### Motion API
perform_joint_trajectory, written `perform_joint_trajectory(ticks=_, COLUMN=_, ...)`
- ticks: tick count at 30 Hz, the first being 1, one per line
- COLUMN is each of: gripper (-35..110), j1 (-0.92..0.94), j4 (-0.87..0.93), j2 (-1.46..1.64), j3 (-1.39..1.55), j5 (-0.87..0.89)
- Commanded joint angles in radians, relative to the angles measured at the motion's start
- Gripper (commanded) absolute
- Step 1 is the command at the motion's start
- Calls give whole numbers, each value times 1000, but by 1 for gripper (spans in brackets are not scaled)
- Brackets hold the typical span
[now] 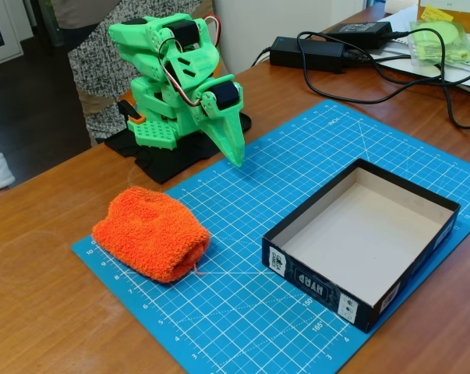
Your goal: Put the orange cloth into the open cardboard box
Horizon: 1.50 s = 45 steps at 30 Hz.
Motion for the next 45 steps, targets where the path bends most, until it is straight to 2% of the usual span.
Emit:
perform_joint_trajectory(ticks=1, gripper=0, j1=31, j4=-14, j2=17, j3=-14, j5=29)
perform_joint_trajectory(ticks=40, gripper=0, j1=23, j4=-14, j2=17, j3=-14, j5=26)
perform_joint_trajectory(ticks=45, gripper=0, j1=21, j4=18, j2=17, j3=-51, j5=-72)
